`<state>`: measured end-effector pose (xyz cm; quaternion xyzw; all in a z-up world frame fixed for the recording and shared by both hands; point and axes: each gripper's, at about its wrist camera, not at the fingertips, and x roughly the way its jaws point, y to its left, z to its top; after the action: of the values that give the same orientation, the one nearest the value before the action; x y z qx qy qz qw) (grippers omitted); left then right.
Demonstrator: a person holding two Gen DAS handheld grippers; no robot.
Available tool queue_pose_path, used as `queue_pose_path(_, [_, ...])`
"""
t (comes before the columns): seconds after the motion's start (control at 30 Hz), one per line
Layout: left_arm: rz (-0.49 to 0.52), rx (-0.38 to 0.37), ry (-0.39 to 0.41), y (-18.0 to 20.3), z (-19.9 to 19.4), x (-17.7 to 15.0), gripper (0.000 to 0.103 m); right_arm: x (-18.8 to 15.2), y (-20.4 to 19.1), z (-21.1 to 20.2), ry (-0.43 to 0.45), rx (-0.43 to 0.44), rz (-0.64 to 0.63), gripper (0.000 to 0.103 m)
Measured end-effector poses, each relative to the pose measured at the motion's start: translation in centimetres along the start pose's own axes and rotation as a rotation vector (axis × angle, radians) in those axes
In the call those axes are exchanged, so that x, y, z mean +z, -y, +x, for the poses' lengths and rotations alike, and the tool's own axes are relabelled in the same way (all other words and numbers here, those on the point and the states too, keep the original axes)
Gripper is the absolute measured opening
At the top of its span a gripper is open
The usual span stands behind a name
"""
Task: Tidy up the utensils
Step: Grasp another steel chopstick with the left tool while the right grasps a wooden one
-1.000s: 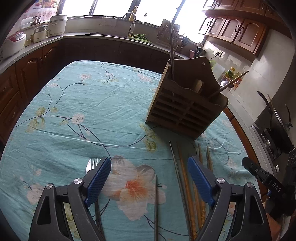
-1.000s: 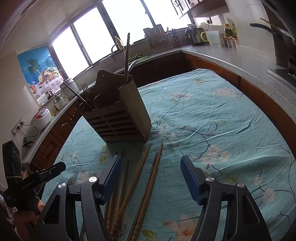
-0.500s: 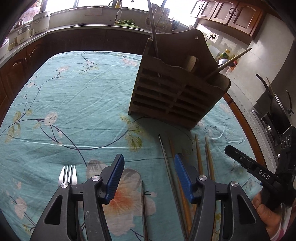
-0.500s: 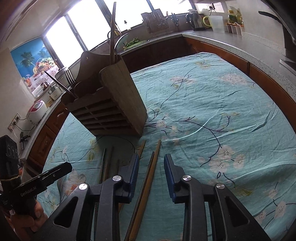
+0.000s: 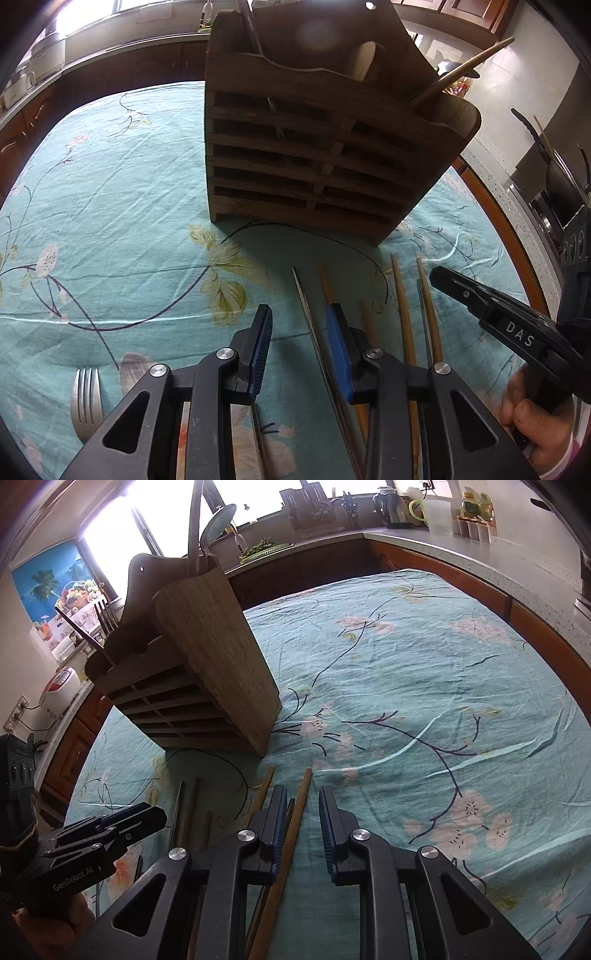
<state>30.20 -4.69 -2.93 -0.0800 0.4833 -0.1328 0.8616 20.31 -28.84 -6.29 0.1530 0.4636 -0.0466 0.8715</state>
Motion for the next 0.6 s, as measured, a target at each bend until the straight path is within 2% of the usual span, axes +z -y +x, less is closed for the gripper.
queue_pose_path(0.2, [0.042,0.035,-0.01,0.5,1.5,0.4,0.024,0.4,0.0,1.6,-0.017,-0.027,-0.022,0.009])
queue_pose_path(0.37, [0.066,0.07,-0.006,1.6,2.3,0.8,0.021,0.5,-0.7,2.0,-0.014,-0.064,-0.057,0.008])
queue_pose_path(0.47, [0.079,0.101,0.006,2.0,2.7,0.8,0.006,0.2,-1.0,2.0,-0.008,-0.082,-0.082,0.008])
queue_pose_path(0.6, [0.043,0.059,0.006,1.2,2.8,0.8,0.003,0.1,0.0,1.3,-0.002,-0.036,-0.02,0.005])
